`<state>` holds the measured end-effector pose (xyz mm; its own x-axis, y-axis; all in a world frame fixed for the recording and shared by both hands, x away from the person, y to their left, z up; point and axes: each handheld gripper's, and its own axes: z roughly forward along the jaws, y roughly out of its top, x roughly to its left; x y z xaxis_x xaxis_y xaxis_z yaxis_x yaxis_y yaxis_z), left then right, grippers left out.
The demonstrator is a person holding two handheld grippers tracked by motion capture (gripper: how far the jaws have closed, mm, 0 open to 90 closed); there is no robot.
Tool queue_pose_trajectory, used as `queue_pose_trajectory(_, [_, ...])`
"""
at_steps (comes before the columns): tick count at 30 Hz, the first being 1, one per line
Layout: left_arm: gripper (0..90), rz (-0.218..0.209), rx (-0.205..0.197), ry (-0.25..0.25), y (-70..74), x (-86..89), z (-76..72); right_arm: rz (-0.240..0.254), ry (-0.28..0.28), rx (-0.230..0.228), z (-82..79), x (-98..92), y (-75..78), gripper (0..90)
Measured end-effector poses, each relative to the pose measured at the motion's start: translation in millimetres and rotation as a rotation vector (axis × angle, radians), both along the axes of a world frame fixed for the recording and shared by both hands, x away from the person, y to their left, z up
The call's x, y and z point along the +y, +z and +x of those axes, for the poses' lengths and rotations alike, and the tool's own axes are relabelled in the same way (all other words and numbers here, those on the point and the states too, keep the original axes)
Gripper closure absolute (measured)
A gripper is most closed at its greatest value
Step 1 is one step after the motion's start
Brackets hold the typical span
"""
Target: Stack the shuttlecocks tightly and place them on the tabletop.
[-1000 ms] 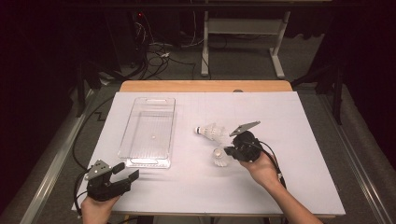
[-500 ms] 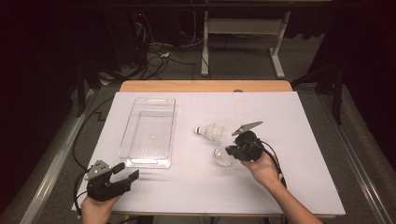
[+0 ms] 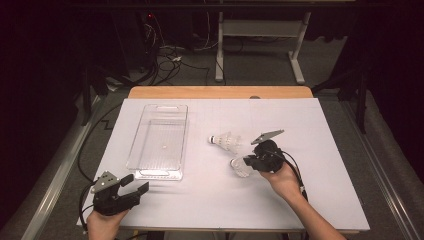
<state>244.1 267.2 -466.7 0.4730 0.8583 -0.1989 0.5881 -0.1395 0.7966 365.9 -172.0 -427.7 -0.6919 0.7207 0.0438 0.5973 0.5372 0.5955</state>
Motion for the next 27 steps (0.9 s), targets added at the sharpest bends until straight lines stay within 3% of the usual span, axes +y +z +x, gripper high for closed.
queue_pose_trajectory(27, [33.0,0.000,0.001,0.000,-0.1,0.0,0.2,0.007,-0.061,0.017,5.9,-16.0,-7.1,77.9])
